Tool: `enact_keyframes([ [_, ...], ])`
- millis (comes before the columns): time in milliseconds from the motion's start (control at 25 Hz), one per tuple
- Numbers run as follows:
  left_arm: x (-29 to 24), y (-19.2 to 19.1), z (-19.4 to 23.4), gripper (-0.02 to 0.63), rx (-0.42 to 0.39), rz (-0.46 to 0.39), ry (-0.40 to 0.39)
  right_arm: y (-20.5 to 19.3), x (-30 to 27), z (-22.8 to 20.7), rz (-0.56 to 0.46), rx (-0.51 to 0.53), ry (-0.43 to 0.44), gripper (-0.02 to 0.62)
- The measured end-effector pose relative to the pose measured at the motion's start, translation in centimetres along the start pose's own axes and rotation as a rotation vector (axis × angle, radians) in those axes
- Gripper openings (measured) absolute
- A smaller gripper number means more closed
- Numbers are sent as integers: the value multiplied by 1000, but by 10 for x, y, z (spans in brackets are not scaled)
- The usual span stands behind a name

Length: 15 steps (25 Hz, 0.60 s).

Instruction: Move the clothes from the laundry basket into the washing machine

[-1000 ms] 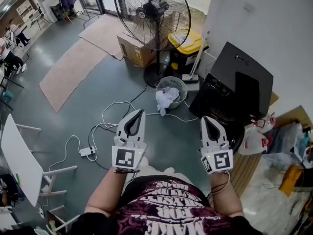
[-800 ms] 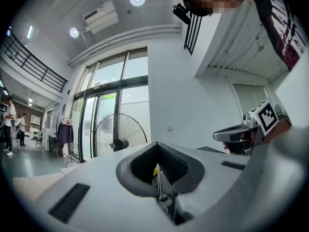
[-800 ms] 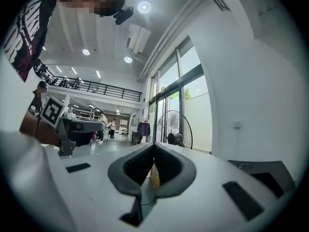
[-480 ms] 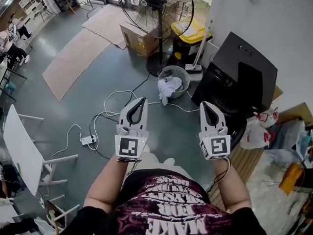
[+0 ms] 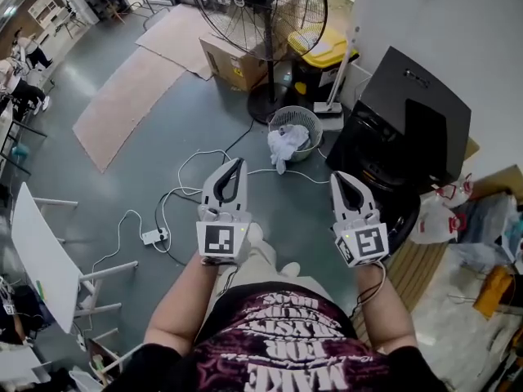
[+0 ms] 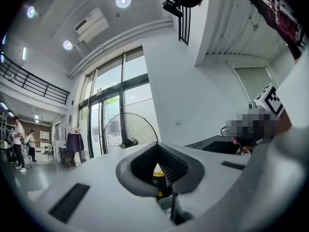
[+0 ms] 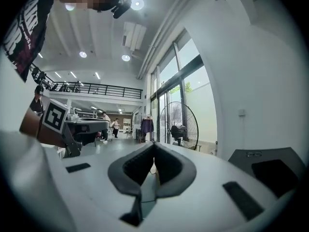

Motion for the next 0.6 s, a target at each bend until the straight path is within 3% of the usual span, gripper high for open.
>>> enact_keyframes([
  [240,-28,-16,15,5,32,1,-107,-7,-31,-9,32,0,-34,6],
  [600,-91,-46,59,5,39,8,-176,-23,-104,-15,69,16,-69,6],
])
Point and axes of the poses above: the fingertips, and each gripper's own axes: x backward along the fingers, z to its left, y out of its top, the point moved 4 cm from there along x, backward along the fingers, and after that the axes turned 6 degrees about -z, right-handed, at the moved point
